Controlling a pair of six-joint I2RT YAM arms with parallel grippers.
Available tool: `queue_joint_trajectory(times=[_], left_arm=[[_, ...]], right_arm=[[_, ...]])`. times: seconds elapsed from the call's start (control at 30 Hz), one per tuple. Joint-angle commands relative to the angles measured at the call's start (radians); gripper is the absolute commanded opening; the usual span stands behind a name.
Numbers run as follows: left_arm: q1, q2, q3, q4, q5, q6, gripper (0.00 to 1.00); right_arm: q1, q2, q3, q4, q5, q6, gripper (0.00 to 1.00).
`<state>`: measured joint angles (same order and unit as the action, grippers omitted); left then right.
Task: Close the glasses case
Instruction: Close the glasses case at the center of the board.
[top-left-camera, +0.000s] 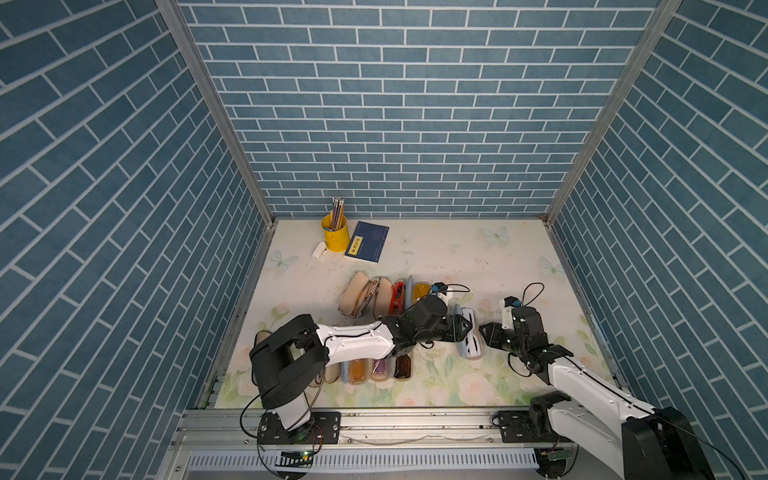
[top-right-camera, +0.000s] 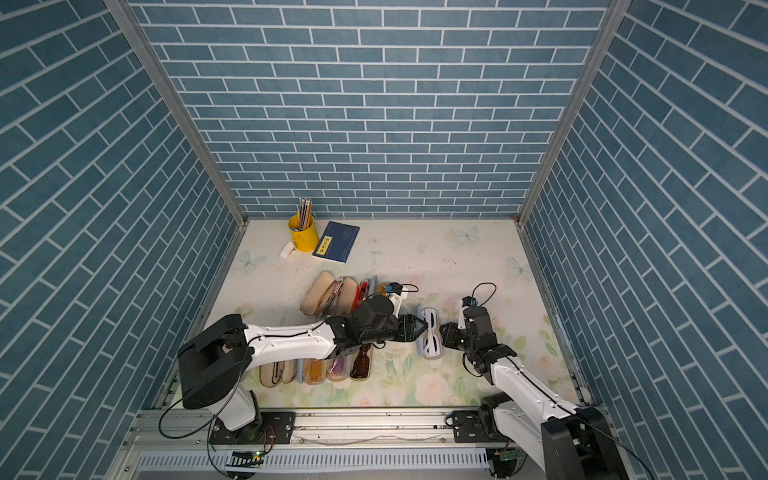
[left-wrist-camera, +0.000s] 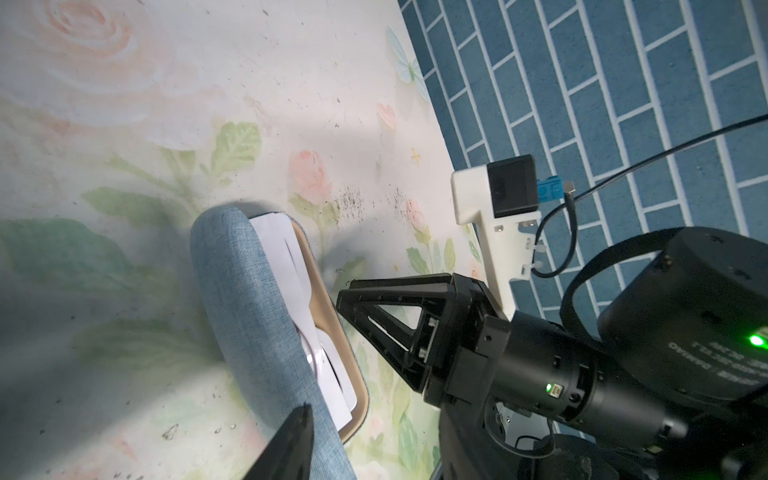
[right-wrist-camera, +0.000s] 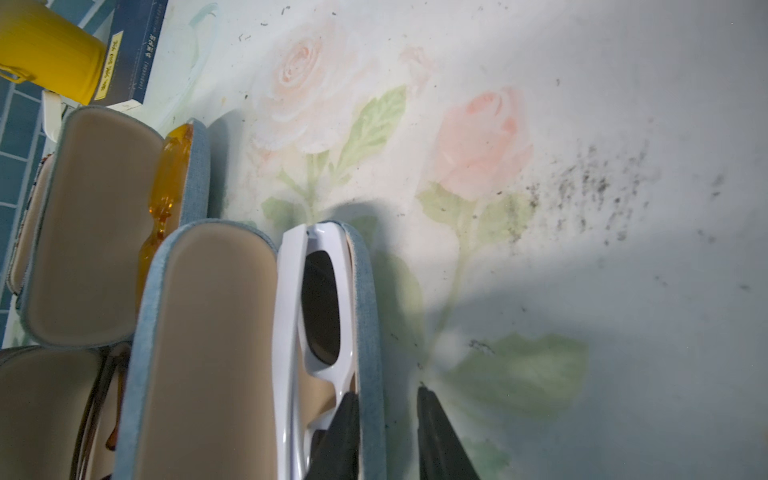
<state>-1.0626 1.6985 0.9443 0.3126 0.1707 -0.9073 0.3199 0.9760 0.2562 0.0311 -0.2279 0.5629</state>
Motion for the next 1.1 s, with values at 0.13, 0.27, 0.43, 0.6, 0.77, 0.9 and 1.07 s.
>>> queue_joint_trajectory(times=[0.13,0.27,0.43,0.6,0.77,0.9,1.07], left_arm=[[0.001,0.023,0.027,-0.006,0.004,0.015,0.50],[0.001,0.021,0.022,-0.003,0.001,0.015,0.49],[0.000,0.035,0.028,-0.010,-0.003,0.016,0.46],[0.000,0.039,0.034,-0.024,-0.014,0.022,0.43],[-0.001,0.050,0.040,-0.033,-0.016,0.028,0.41],[-0.002,0.054,0.043,-0.047,-0.023,0.031,0.39],[-0.002,0.057,0.040,-0.059,-0.037,0.033,0.39]], right_arm=[[-0.011,-0.020,-0.032,0.062,-0.060,-0.035,0.24],[-0.015,-0.016,-0.038,0.066,-0.062,-0.037,0.23],[-0.017,-0.020,-0.045,0.077,-0.067,-0.038,0.21],[-0.019,-0.022,-0.053,0.084,-0.068,-0.040,0.19],[-0.020,-0.021,-0.066,0.096,-0.071,-0.040,0.17],[-0.019,-0.025,-0.076,0.104,-0.072,-0.040,0.17],[-0.019,-0.035,-0.083,0.102,-0.068,-0.040,0.17]])
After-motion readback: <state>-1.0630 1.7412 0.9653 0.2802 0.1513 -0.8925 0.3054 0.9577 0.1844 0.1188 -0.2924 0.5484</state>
